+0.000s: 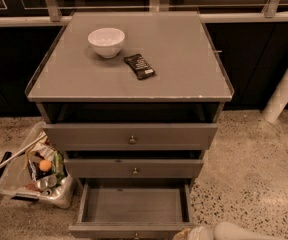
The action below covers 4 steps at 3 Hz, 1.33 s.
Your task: Close bottom drawer
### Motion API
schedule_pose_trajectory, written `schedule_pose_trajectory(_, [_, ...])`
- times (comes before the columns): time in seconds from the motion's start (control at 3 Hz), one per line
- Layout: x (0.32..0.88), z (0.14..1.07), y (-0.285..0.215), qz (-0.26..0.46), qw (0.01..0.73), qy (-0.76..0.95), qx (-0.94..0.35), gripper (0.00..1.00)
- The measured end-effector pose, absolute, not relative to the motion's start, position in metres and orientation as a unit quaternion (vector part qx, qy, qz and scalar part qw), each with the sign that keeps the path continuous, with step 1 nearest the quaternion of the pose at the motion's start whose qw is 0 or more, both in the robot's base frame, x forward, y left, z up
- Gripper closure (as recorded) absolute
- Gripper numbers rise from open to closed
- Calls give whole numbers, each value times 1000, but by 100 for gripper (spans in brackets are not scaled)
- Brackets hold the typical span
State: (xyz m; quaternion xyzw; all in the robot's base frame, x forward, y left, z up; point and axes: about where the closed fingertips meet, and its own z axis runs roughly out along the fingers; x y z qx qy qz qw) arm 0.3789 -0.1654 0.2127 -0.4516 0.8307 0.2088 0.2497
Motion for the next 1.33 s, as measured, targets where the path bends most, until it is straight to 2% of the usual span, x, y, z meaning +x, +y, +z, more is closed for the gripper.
schedule_pose_trajectory(0.67, [384, 171, -144, 211, 270, 822, -454, 100])
schedule_pose_trajectory(1.0, [384, 170, -144, 212, 270, 823, -453, 81])
schedule_pose_trajectory(1.33, [384, 170, -144, 212, 270, 823, -453, 58])
